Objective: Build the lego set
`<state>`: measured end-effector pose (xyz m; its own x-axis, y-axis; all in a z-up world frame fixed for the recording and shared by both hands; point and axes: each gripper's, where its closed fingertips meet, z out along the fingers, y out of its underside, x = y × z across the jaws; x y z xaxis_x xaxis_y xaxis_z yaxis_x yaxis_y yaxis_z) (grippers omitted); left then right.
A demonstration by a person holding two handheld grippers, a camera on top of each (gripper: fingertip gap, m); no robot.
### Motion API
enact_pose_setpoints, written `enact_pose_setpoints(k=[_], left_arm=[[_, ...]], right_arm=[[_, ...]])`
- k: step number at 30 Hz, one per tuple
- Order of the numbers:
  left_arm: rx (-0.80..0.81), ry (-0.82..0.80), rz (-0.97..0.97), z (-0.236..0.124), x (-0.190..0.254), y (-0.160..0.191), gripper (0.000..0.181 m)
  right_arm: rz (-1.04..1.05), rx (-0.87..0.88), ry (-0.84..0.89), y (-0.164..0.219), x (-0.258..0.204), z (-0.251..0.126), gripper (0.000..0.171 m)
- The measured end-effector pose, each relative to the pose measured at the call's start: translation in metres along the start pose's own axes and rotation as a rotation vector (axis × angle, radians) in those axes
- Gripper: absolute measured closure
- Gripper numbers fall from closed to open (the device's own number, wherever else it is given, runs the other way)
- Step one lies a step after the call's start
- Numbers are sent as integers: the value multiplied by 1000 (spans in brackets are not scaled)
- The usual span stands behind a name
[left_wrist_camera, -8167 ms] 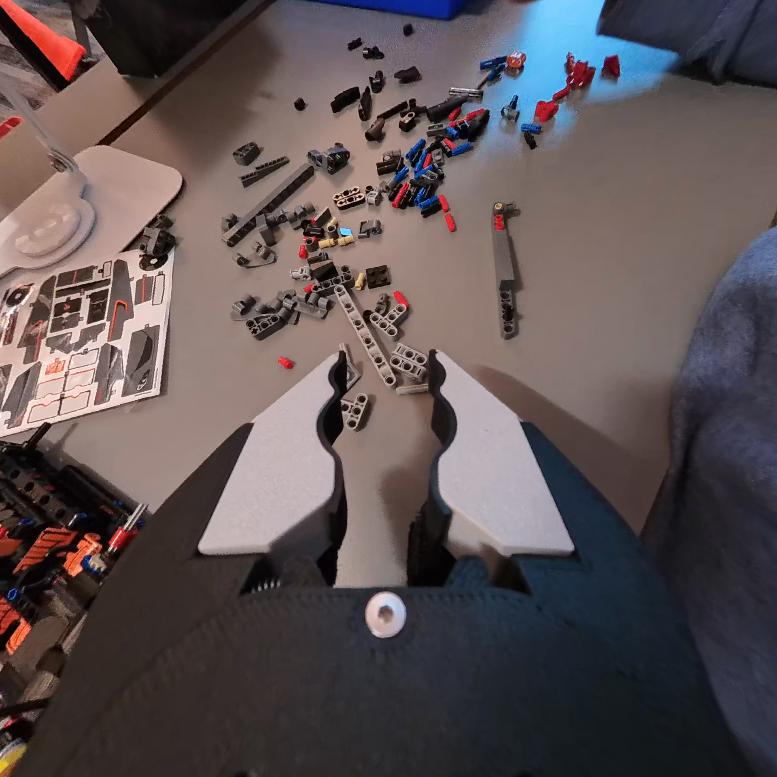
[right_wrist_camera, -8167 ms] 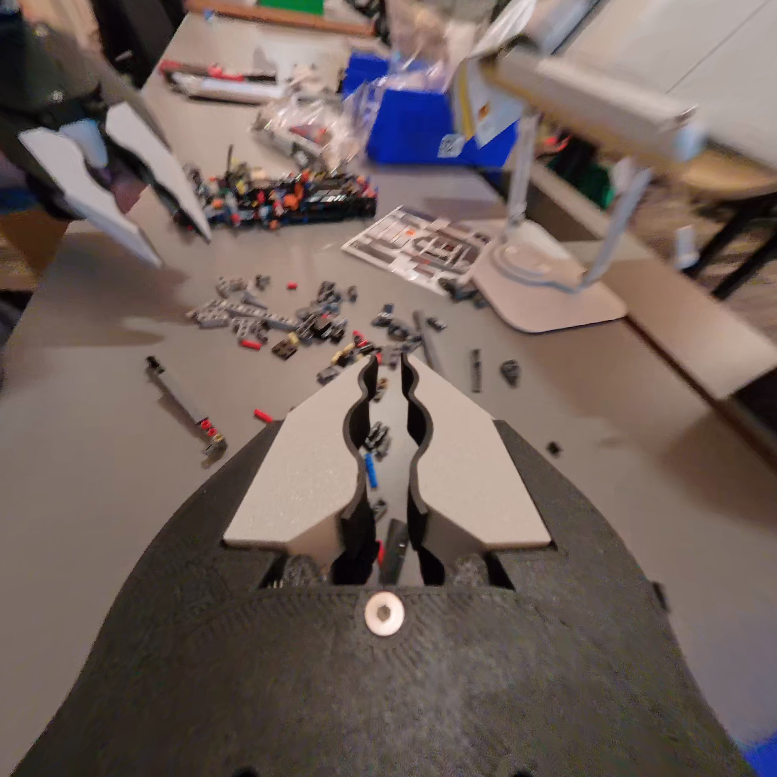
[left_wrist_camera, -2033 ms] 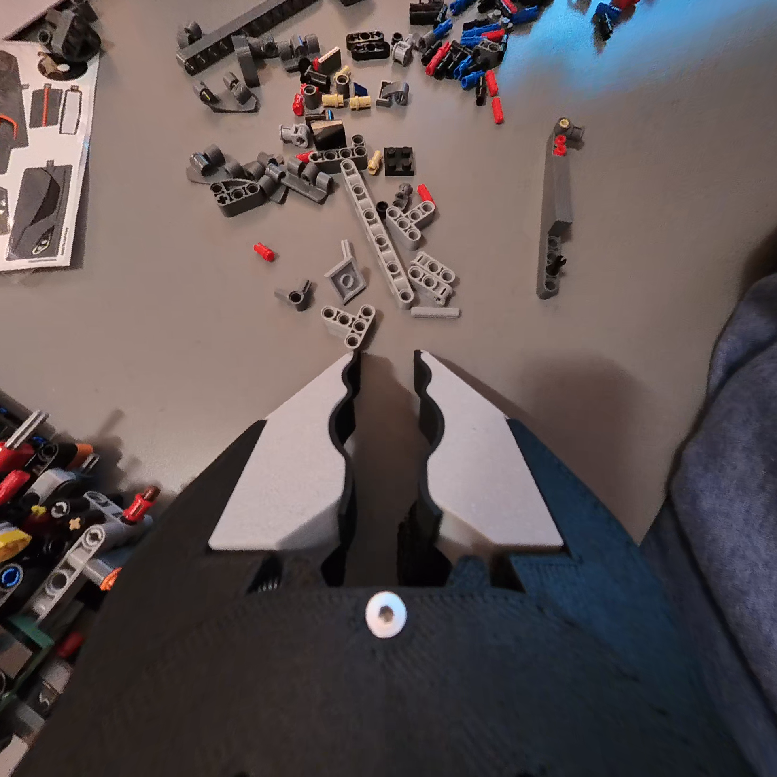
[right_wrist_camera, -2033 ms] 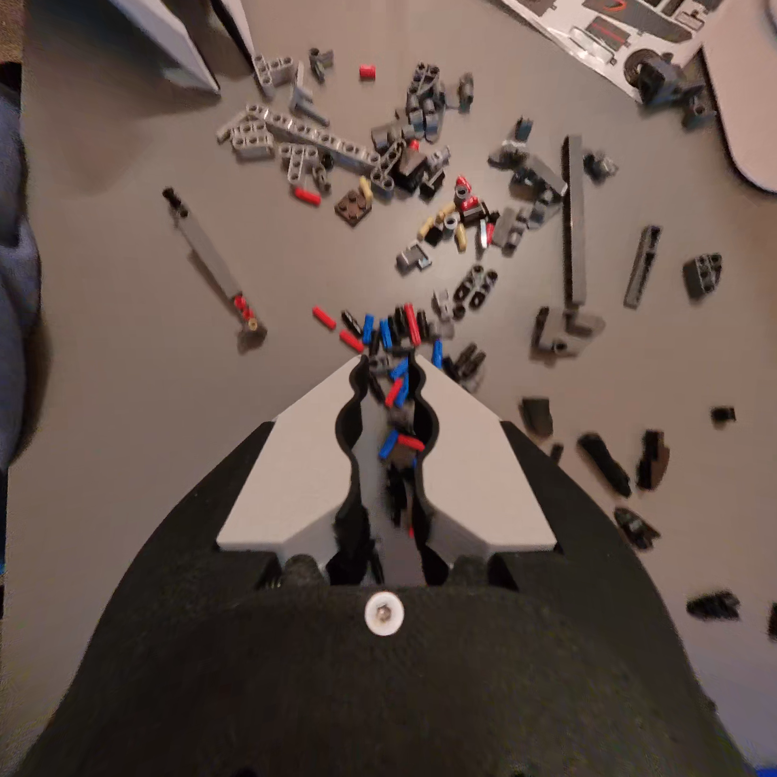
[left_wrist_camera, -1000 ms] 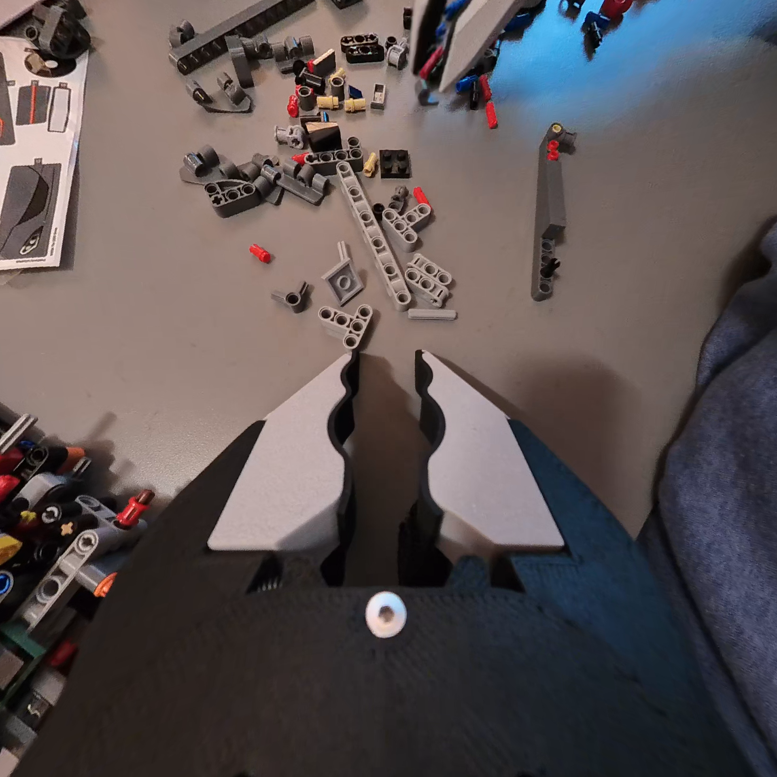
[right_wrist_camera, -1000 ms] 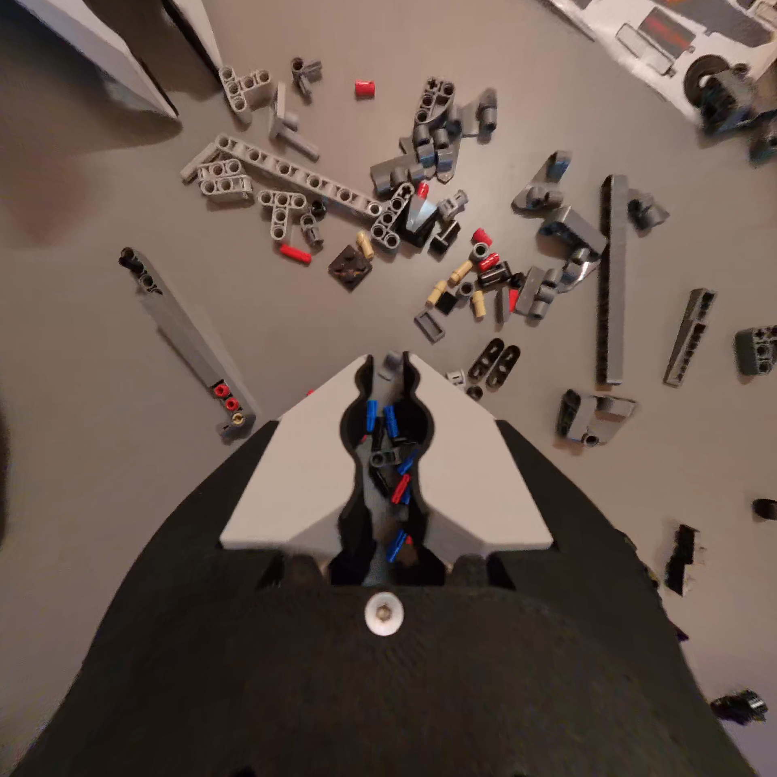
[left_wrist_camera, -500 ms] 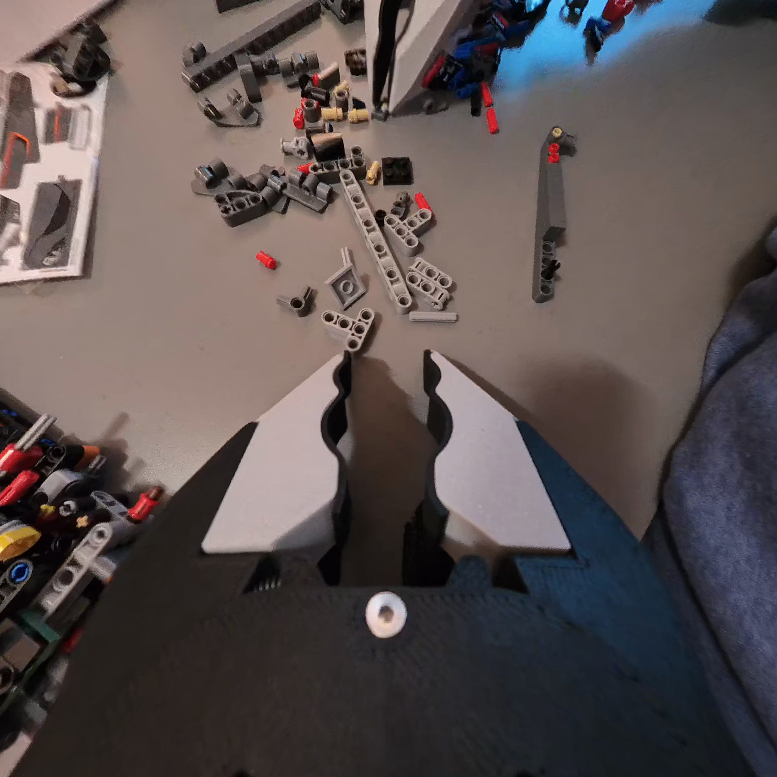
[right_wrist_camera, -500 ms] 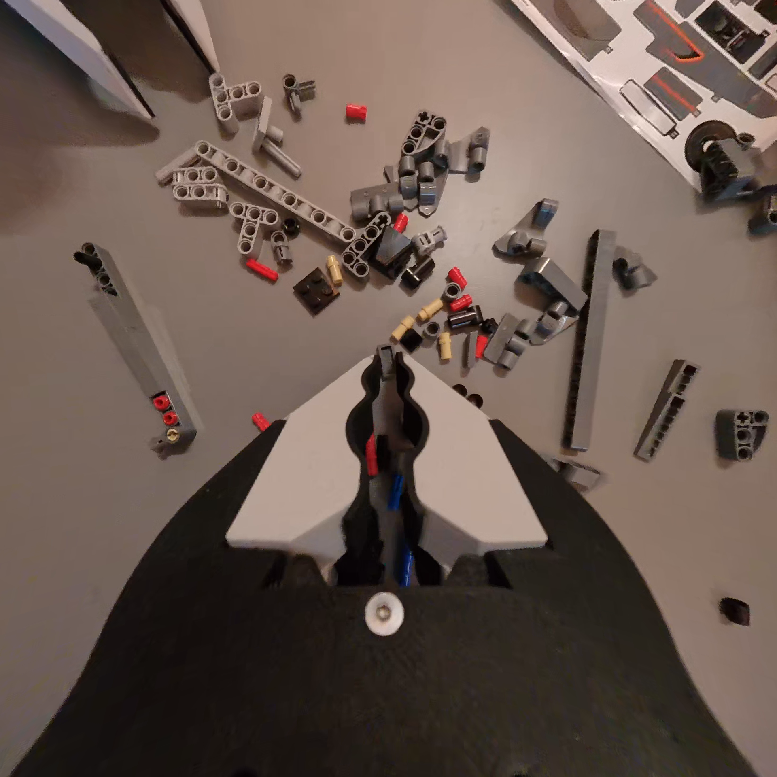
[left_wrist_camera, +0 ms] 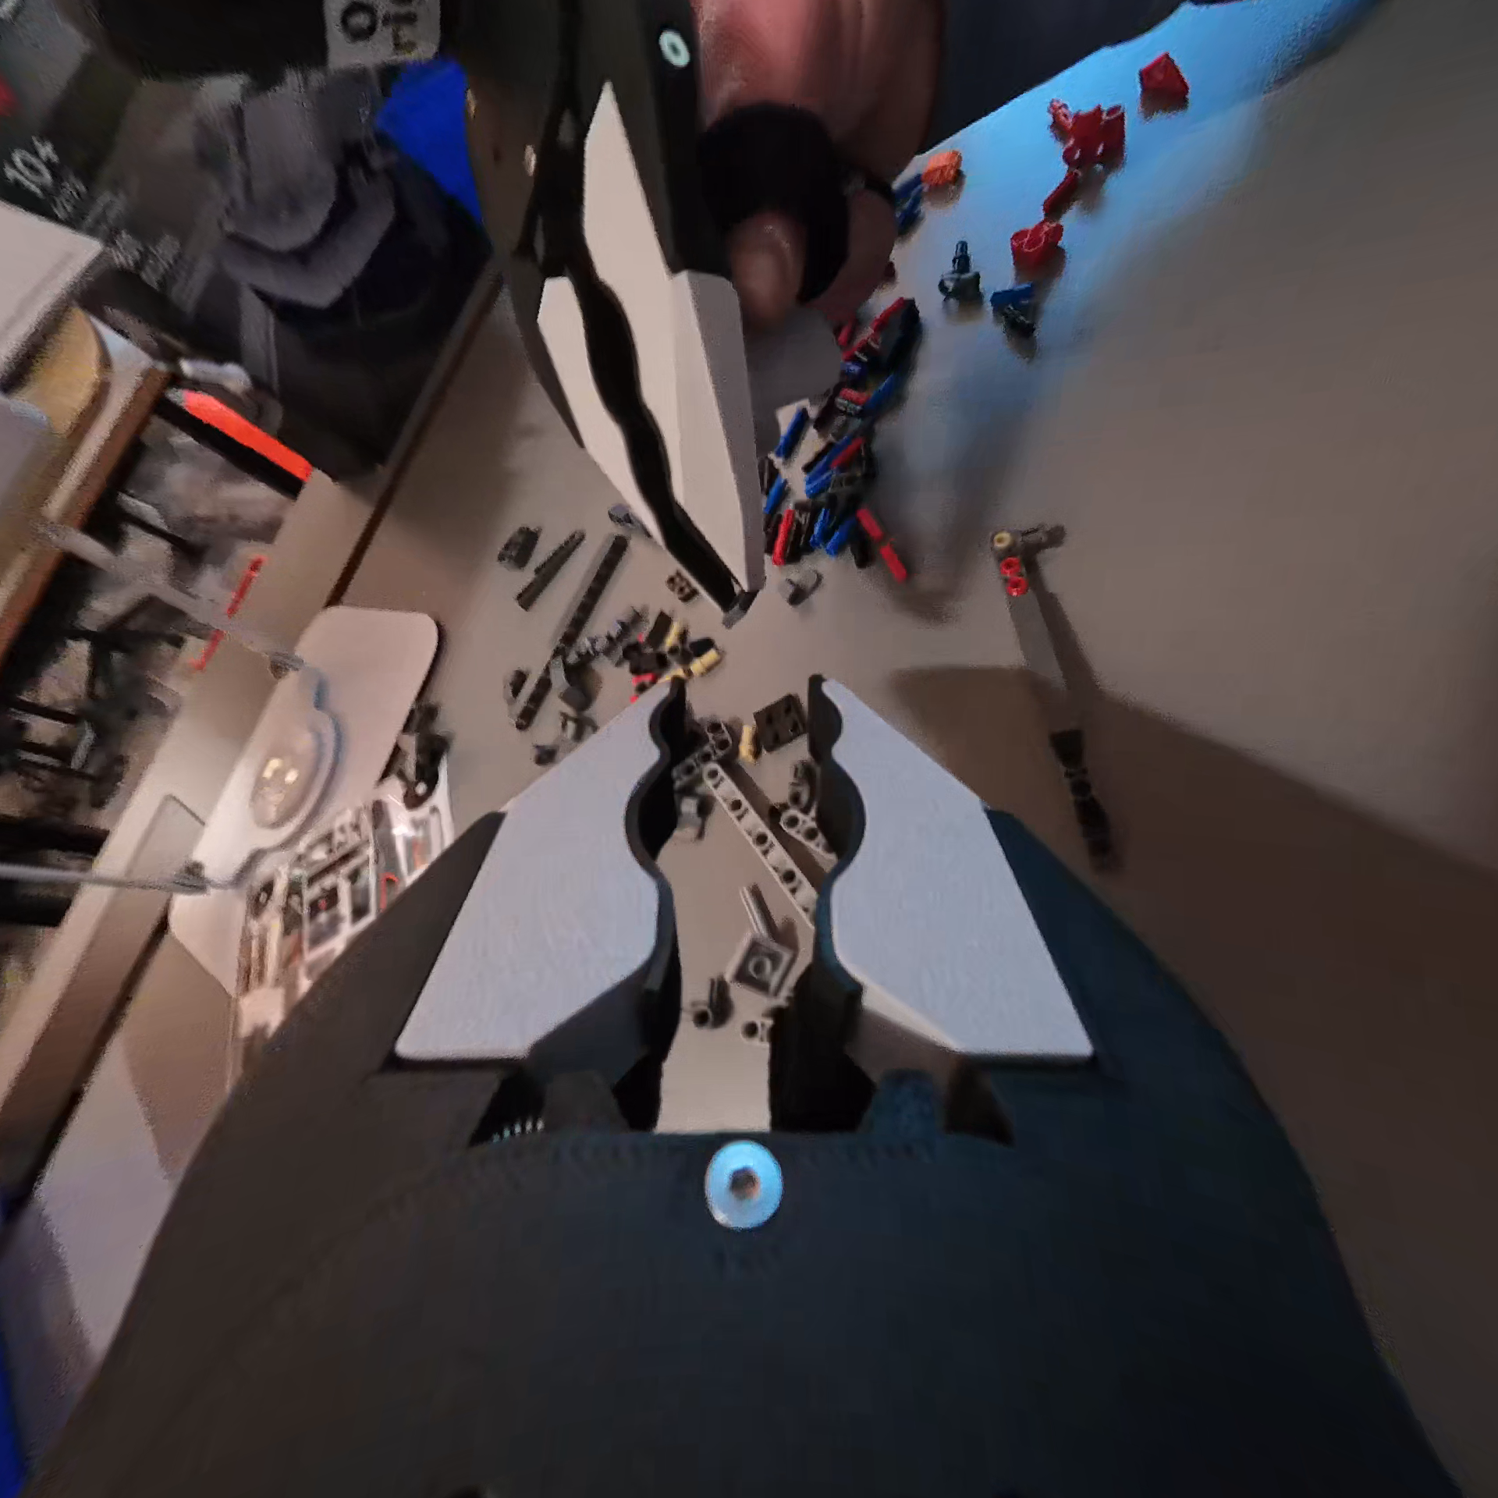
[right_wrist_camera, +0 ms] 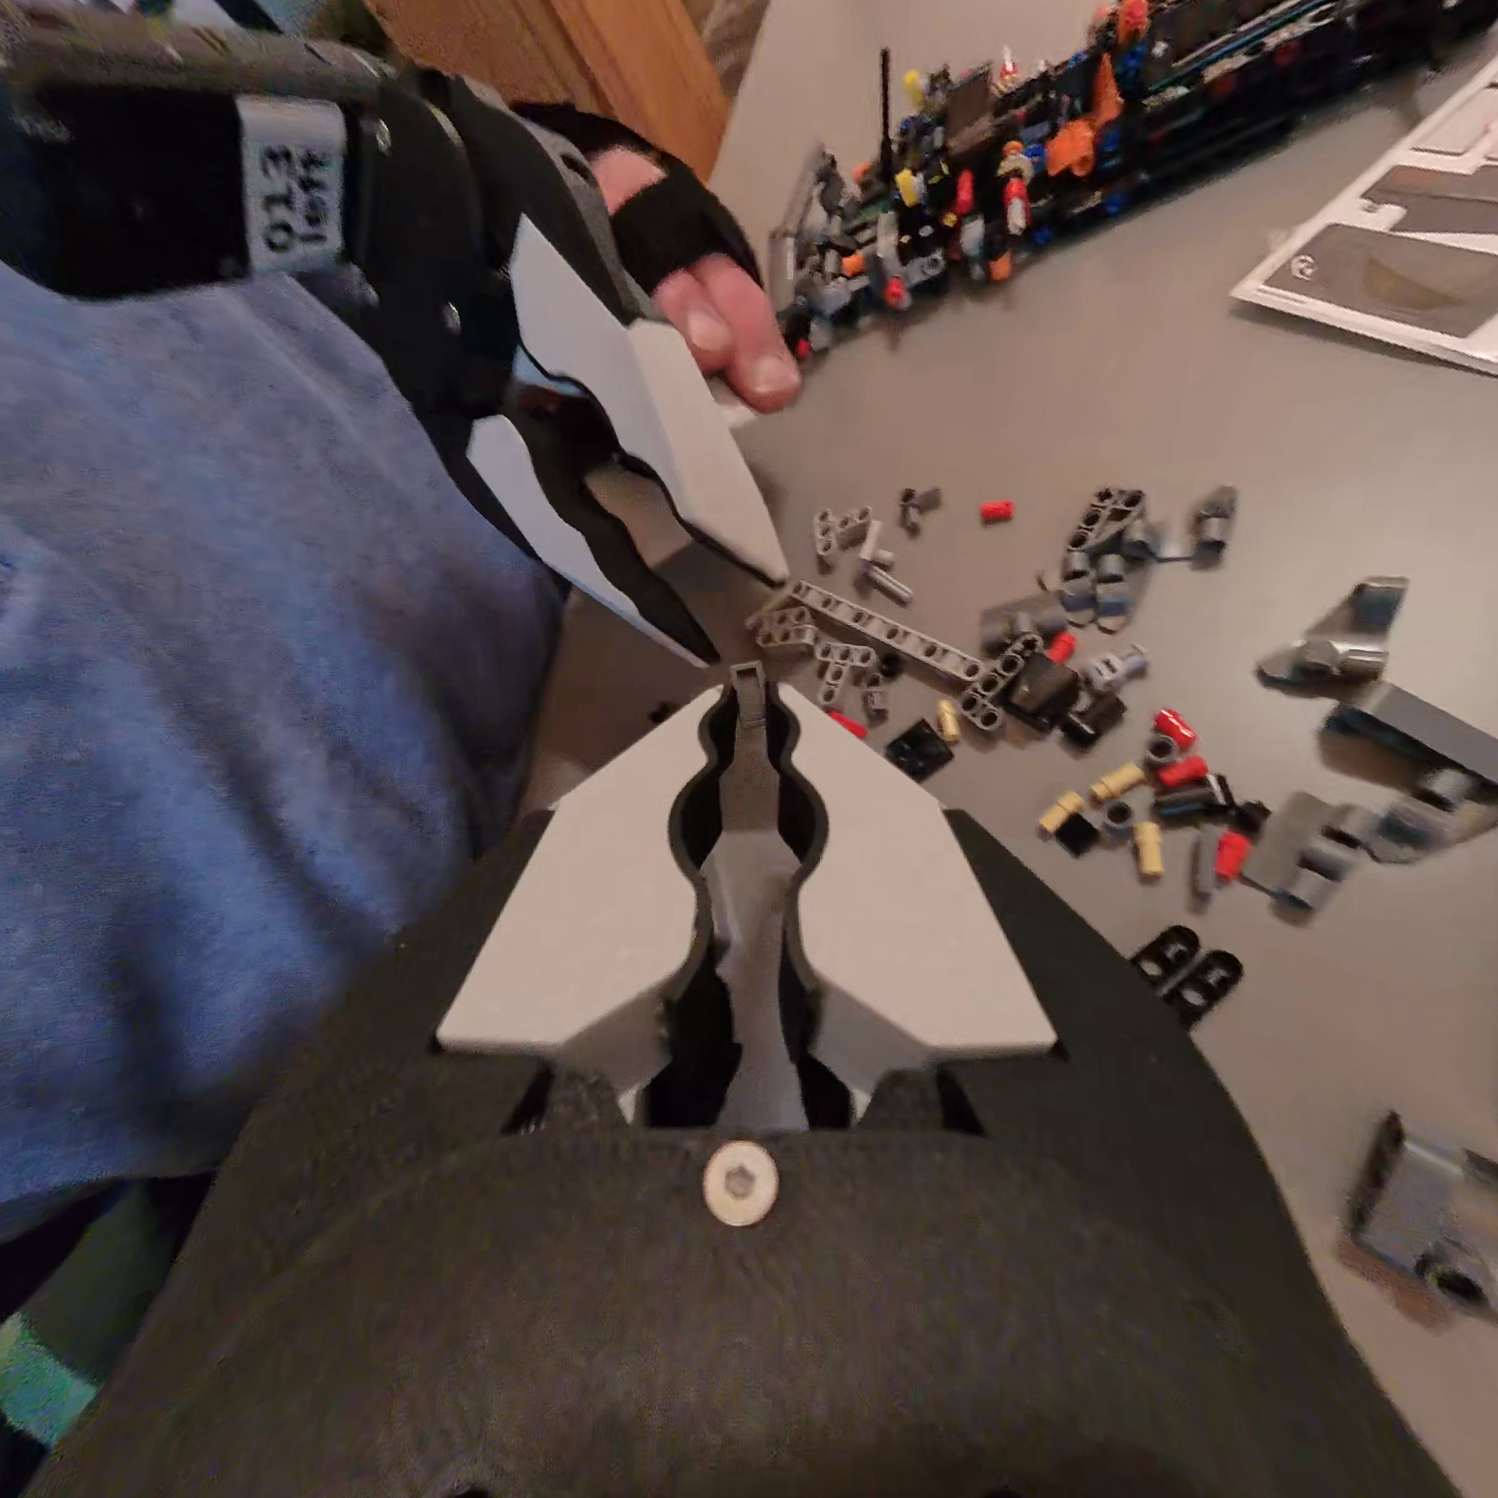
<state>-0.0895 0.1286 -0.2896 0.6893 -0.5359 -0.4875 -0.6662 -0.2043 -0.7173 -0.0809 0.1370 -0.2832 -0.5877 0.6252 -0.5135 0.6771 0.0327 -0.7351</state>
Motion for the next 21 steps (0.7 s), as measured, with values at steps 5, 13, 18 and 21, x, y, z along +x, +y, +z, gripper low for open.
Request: enact_pose_setpoints(k=[5,13,18,21], left_arm=[[30,-29,84,7,1,-11,163],[56,-35,125,8,5,-19,177],[44,-12,-26,8,-6,-19,180],[72,51,-204,5,-15,-24,180]], right_arm=[[17,2,-62,0,-9,1,167],[39,11,-102,1,-14,3,167],[-12,86,11,-12,-6,-4,161],[-179,145,188,-28,-6,-19,156]])
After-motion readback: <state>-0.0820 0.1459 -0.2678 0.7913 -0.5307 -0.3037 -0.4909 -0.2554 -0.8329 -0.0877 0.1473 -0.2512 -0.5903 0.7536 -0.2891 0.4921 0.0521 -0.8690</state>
